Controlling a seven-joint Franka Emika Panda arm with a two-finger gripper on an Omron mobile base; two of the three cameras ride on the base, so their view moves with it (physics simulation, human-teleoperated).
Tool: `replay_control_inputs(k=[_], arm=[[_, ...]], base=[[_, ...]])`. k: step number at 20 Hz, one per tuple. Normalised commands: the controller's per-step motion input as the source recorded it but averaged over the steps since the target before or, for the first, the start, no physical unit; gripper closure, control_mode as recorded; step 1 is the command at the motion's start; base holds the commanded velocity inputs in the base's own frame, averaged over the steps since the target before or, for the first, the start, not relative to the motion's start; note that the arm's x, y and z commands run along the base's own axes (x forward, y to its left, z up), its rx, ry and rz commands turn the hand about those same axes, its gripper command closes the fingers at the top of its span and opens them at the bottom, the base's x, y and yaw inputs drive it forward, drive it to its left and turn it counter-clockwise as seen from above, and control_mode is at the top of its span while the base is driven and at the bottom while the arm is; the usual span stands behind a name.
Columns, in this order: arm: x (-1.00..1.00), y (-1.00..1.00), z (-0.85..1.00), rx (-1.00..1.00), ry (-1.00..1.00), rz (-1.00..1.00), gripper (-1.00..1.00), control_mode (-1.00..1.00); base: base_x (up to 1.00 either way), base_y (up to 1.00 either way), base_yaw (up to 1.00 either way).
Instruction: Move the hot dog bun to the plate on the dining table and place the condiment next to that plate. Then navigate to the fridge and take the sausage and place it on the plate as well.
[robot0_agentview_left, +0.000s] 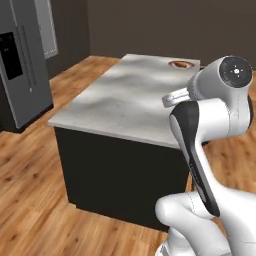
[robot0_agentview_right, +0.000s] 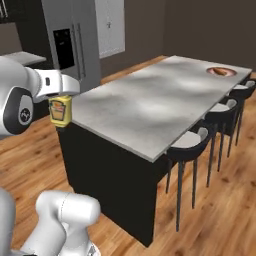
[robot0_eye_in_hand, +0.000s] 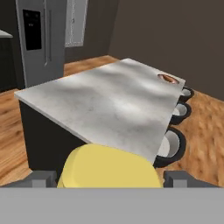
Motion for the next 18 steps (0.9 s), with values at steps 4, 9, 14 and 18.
replay_control_inputs(k=[4, 9, 14, 18], arm=[[0.00, 0.00, 0.00, 0.00, 0.00, 0.00, 1.00, 1.00], [0.00, 0.00, 0.00, 0.00, 0.00, 0.00, 1.00, 1.00], [0.00, 0.00, 0.00, 0.00, 0.00, 0.00, 1.00, 1.00], [0.00, 0.00, 0.00, 0.00, 0.00, 0.00, 1.00, 1.00]], base=[[0.00, -1.00, 0.40], [0.07, -1.00, 0.46], [0.14, -1.00, 0.42], [0.19, -1.00, 0.36]])
